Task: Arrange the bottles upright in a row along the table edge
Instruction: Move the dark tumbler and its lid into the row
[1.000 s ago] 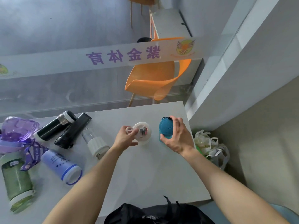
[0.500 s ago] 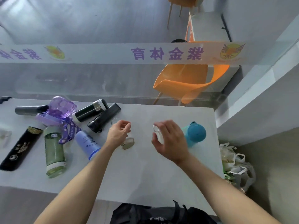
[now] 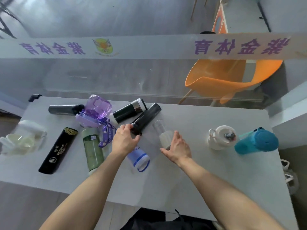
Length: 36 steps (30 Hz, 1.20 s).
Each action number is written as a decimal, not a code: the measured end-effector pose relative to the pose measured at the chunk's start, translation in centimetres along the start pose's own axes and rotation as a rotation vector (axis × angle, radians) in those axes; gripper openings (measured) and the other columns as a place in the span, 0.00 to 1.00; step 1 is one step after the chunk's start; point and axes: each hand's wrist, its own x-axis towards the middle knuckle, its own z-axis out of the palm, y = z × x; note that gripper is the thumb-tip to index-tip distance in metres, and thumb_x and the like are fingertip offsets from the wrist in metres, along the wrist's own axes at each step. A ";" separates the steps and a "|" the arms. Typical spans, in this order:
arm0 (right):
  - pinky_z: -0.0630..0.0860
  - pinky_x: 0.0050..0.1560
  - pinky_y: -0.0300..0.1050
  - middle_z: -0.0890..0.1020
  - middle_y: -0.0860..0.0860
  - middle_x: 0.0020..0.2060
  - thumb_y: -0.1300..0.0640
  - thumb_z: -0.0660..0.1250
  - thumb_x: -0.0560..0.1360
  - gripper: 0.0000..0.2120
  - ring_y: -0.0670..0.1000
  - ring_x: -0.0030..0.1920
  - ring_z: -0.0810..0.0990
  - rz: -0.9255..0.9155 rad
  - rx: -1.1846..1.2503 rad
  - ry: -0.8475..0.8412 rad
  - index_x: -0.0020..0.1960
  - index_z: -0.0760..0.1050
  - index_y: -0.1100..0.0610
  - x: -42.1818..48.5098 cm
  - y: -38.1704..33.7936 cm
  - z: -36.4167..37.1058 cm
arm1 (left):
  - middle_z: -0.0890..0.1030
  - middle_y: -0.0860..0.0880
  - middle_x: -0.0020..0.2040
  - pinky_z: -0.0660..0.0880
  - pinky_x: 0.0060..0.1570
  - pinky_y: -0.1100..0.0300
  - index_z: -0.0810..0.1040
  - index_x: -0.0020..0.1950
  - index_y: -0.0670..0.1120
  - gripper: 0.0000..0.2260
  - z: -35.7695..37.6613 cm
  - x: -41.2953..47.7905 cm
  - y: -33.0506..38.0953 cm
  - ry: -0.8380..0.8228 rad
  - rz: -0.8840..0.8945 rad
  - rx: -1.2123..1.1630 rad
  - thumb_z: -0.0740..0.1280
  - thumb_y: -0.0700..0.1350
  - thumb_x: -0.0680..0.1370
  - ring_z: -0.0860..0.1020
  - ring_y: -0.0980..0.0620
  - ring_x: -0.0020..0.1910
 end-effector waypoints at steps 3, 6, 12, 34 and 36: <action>0.78 0.62 0.54 0.75 0.57 0.63 0.36 0.76 0.67 0.45 0.61 0.62 0.78 0.060 0.080 0.080 0.72 0.60 0.58 -0.9 -0.4 0.2 | 0.76 0.46 0.71 0.74 0.71 0.45 0.72 0.77 0.48 0.34 0.3 2.6 -0.8 -0.034 0.057 0.109 0.75 0.60 0.75 0.74 0.42 0.71; 0.78 0.56 0.53 0.71 0.53 0.59 0.40 0.76 0.65 0.38 0.59 0.62 0.73 0.075 0.083 0.172 0.65 0.63 0.55 -3.9 0.1 -0.4 | 0.72 0.43 0.78 0.70 0.75 0.44 0.62 0.84 0.46 0.45 1.4 4.6 -0.9 -0.119 0.070 0.182 0.76 0.63 0.74 0.71 0.39 0.76; 0.80 0.55 0.53 0.74 0.53 0.58 0.41 0.80 0.65 0.39 0.58 0.59 0.77 0.082 0.135 0.540 0.68 0.70 0.57 -9.0 2.3 -1.7 | 0.80 0.44 0.63 0.74 0.66 0.44 0.74 0.70 0.48 0.36 3.1 6.1 -0.9 -0.067 0.133 0.236 0.78 0.63 0.67 0.77 0.39 0.63; 0.77 0.68 0.56 0.76 0.55 0.70 0.28 0.72 0.67 0.48 0.58 0.69 0.76 -0.070 0.027 0.500 0.77 0.69 0.57 -12.3 4.2 -5.4 | 0.67 0.45 0.79 0.80 0.64 0.43 0.69 0.81 0.52 0.38 -1.0 -0.5 12.8 -0.079 0.809 0.153 0.77 0.52 0.73 0.72 0.40 0.74; 0.77 0.66 0.56 0.77 0.54 0.68 0.30 0.74 0.68 0.45 0.58 0.67 0.77 -0.090 0.045 0.541 0.74 0.71 0.57 -12.6 4.5 -5.8 | 0.65 0.46 0.74 0.82 0.61 0.44 0.68 0.83 0.52 0.38 -1.0 -0.1 13.5 -0.070 0.823 0.165 0.75 0.49 0.74 0.71 0.41 0.73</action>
